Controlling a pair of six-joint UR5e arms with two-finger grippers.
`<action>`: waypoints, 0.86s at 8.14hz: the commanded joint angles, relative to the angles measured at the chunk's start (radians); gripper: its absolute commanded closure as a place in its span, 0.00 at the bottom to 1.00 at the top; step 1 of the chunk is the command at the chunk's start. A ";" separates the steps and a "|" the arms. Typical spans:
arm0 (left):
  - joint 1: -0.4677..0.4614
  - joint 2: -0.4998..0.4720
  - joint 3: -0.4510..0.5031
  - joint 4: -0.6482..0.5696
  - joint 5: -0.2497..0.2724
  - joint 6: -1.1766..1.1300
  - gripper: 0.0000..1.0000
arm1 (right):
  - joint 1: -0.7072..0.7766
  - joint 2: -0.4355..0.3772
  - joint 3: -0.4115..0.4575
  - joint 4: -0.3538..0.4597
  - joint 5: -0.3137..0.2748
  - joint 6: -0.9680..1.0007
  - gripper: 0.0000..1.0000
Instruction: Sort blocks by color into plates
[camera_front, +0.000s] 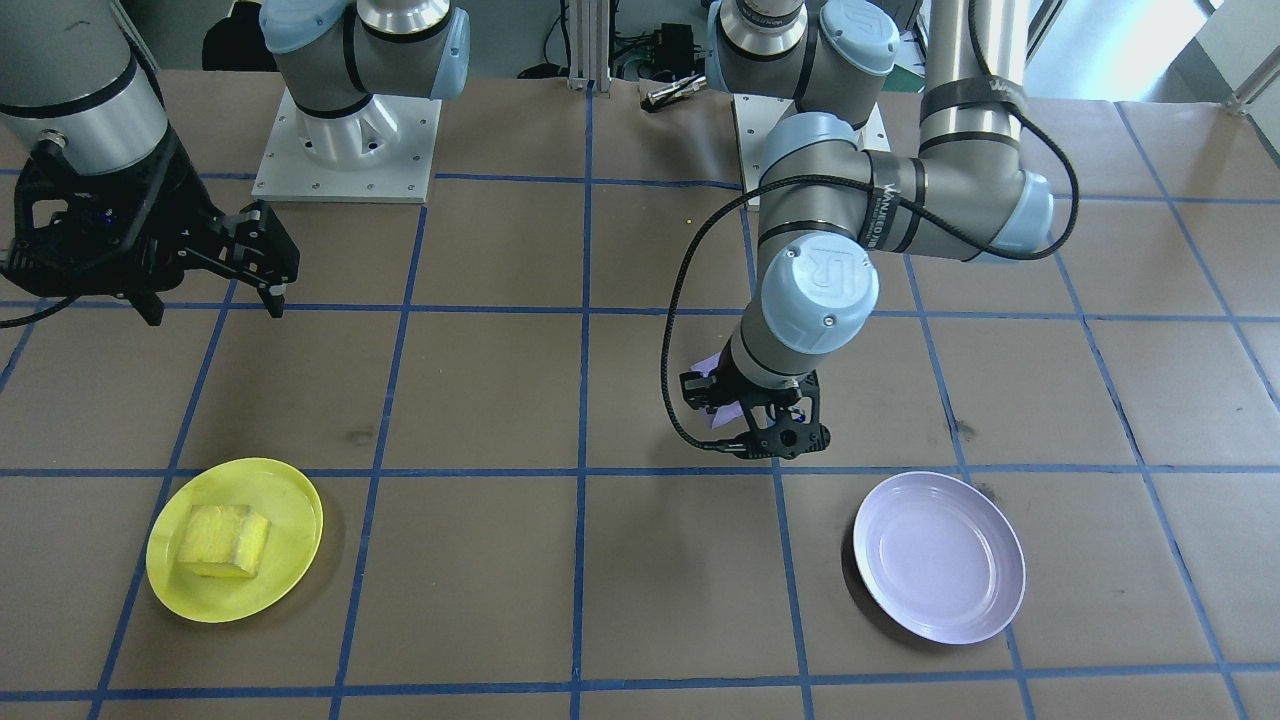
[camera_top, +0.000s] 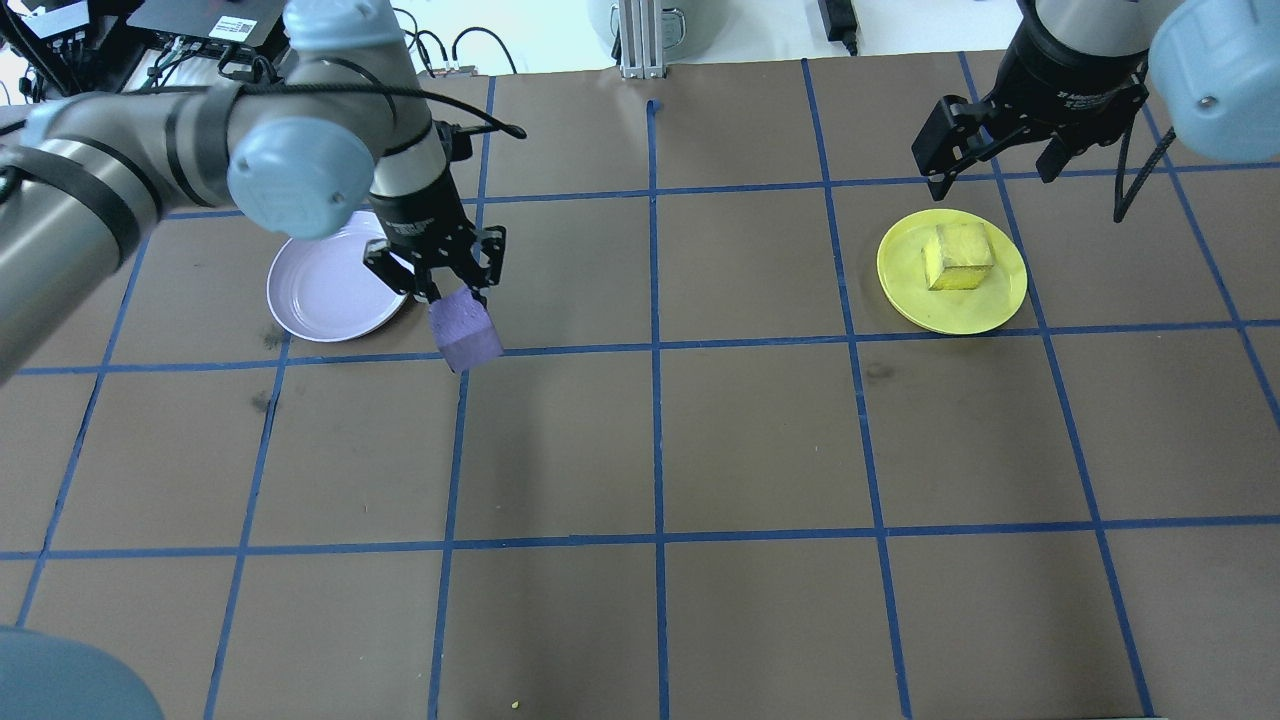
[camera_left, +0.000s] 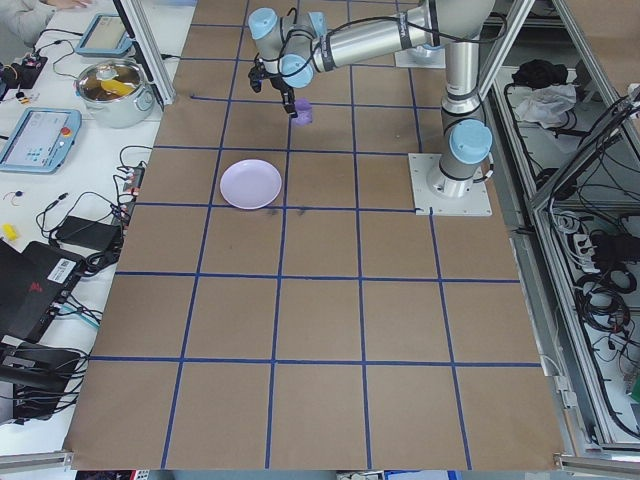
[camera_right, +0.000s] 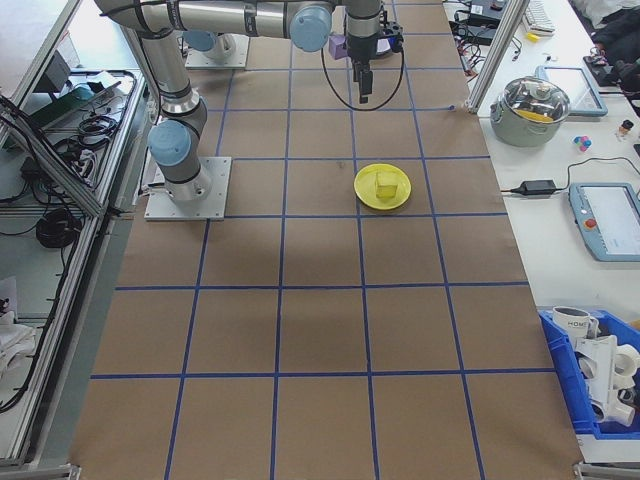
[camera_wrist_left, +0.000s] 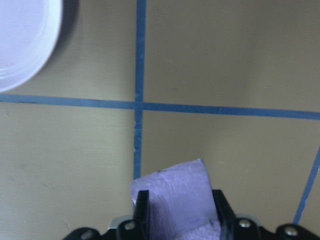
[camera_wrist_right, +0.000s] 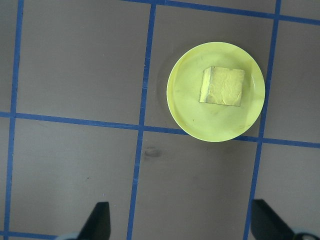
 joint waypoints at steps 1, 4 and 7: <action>0.112 -0.030 0.177 -0.119 0.006 0.223 0.92 | 0.000 0.002 0.002 0.001 0.000 -0.002 0.00; 0.271 -0.116 0.230 -0.098 0.010 0.493 0.91 | 0.000 0.002 0.002 0.003 0.000 -0.002 0.00; 0.292 -0.242 0.272 0.094 0.075 0.555 0.90 | 0.000 0.000 0.002 0.003 0.002 -0.003 0.00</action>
